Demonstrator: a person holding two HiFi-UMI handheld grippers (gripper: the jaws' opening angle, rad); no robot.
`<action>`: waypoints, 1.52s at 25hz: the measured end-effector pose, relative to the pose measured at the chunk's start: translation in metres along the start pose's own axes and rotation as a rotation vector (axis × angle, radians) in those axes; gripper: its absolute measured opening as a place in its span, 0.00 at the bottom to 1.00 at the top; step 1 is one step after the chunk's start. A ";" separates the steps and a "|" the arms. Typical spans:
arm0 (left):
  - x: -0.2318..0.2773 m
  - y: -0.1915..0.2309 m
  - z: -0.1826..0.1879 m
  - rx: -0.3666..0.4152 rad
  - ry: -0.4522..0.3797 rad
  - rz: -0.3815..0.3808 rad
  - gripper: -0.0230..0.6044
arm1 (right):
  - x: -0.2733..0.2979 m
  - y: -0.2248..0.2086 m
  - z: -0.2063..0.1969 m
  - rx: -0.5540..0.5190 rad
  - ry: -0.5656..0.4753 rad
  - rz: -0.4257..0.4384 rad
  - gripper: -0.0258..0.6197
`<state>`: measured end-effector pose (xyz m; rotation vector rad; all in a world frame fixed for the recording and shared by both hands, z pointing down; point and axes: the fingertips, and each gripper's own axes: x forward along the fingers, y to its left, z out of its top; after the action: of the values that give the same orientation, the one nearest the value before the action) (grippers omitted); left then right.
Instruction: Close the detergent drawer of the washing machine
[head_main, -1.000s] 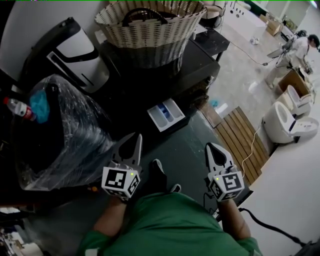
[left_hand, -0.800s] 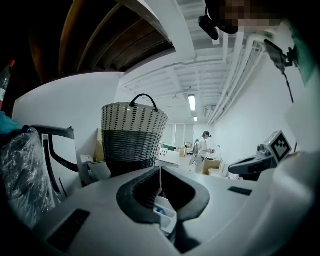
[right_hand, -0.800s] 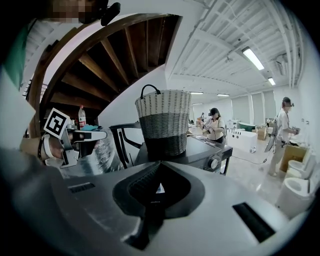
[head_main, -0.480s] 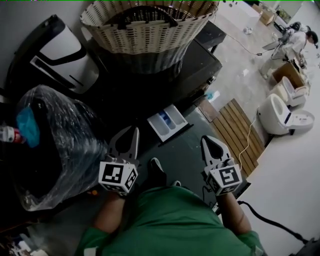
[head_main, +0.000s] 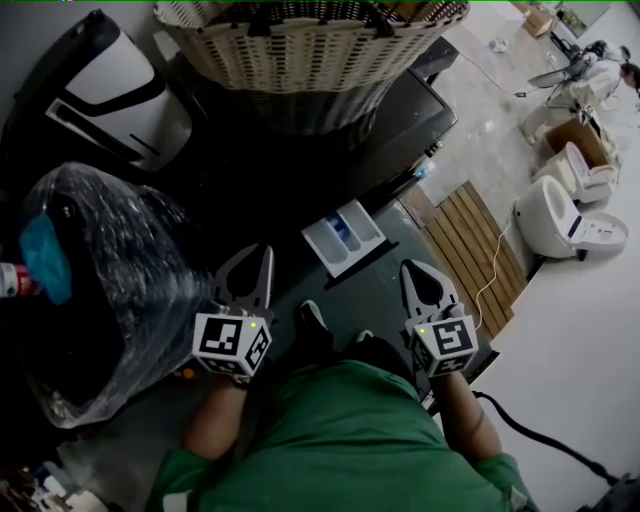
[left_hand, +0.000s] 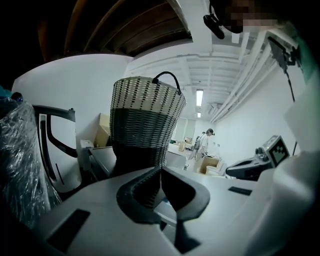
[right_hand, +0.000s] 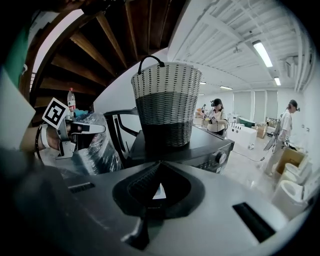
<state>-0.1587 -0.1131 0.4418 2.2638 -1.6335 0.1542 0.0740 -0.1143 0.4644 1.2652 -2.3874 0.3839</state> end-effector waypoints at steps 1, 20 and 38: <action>0.001 0.001 -0.002 0.001 0.006 0.001 0.08 | 0.004 -0.001 -0.005 -0.011 0.016 0.002 0.06; 0.040 -0.043 -0.023 0.007 0.093 0.155 0.08 | 0.065 -0.003 -0.120 -0.164 0.247 0.370 0.06; 0.038 -0.048 -0.050 -0.040 0.165 0.253 0.08 | 0.101 0.003 -0.185 -0.101 0.388 0.435 0.06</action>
<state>-0.0960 -0.1172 0.4894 1.9510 -1.8097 0.3568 0.0623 -0.1075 0.6747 0.5537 -2.2866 0.5688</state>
